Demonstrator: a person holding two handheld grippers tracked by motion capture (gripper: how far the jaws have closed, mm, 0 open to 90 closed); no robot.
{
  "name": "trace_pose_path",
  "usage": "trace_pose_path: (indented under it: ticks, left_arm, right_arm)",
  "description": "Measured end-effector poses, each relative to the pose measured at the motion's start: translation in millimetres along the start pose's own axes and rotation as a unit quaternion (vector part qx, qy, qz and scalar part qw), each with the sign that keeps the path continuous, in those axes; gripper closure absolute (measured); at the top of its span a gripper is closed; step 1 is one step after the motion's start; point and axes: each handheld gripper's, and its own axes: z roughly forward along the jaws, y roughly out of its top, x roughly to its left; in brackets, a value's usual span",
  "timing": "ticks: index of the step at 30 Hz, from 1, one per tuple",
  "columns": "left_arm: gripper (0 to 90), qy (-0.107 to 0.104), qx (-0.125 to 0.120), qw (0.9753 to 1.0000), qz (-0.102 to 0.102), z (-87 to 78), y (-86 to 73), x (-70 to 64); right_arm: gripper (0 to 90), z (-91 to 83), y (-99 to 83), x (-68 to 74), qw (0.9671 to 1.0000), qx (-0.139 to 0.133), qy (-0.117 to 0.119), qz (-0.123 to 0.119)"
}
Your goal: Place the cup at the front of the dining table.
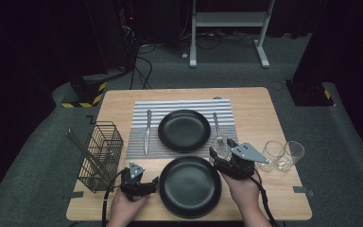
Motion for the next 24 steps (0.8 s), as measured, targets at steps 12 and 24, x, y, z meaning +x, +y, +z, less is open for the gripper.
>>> trace_pose_path:
  ticks: [12,24]
  left_arm:
    - [13.4,0.011,0.001,0.9999,-0.006,-0.9,-0.9,-1.4]
    - [11.5,0.009,0.001,0.9999,-0.008,-1.8,-1.8,0.0]
  right_arm:
    - [28.5,7.0,2.4,9.4,0.9994,0.008,0.031,-0.011]
    - [28.5,7.5,-2.7,21.4,0.998,0.017,0.054,-0.028]
